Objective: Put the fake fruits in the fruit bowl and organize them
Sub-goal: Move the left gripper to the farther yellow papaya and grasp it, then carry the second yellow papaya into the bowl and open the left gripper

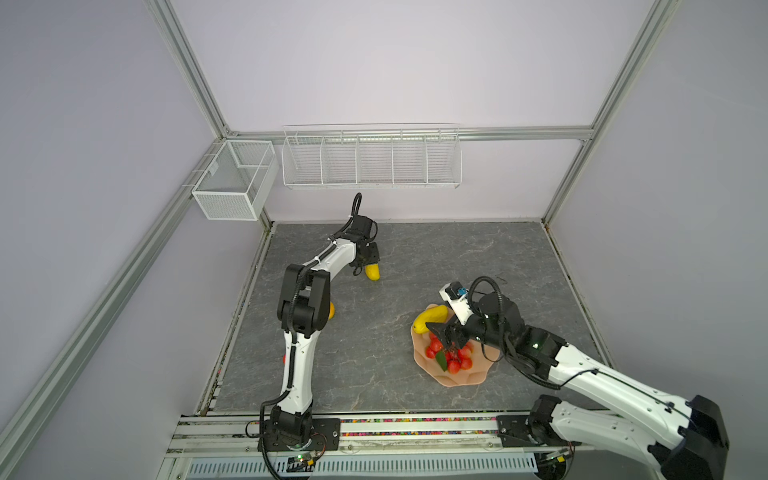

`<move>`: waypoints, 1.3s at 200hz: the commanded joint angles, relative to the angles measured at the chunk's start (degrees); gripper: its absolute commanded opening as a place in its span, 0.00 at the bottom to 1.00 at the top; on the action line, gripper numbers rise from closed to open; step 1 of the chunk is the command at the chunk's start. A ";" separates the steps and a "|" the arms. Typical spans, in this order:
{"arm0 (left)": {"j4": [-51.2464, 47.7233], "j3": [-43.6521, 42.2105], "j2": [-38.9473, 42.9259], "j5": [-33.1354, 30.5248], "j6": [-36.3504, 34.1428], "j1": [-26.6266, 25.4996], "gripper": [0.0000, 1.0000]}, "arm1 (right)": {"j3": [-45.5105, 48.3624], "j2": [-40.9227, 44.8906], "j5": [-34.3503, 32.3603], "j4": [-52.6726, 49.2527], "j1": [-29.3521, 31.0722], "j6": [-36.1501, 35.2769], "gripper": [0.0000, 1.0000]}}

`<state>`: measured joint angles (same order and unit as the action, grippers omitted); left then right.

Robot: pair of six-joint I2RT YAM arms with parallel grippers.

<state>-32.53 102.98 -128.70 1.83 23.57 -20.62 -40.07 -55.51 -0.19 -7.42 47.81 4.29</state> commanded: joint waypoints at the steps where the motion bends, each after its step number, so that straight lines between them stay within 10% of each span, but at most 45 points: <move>1: 1.94 -4.21 4.41 5.20 0.51 -0.34 0.31 | 1.05 4.17 -1.34 -2.15 -0.35 0.76 0.88; 55: 4.34 -14.87 19.86 6.48 -0.28 -6.28 0.28 | 6.17 18.07 -12.26 -14.35 -2.82 7.37 0.89; 121: 10.28 -24.24 34.41 -0.31 9.13 -26.96 0.28 | 9.23 31.22 -15.69 -26.78 -3.94 15.94 0.89; 260: 14.62 -12.24 14.26 -3.91 23.45 -42.20 0.27 | 13.34 47.32 -15.23 -28.54 -3.92 20.83 0.89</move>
<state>-15.94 87.92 -113.54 -0.10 44.56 -62.24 -27.79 -11.18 -13.23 -35.16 44.23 23.44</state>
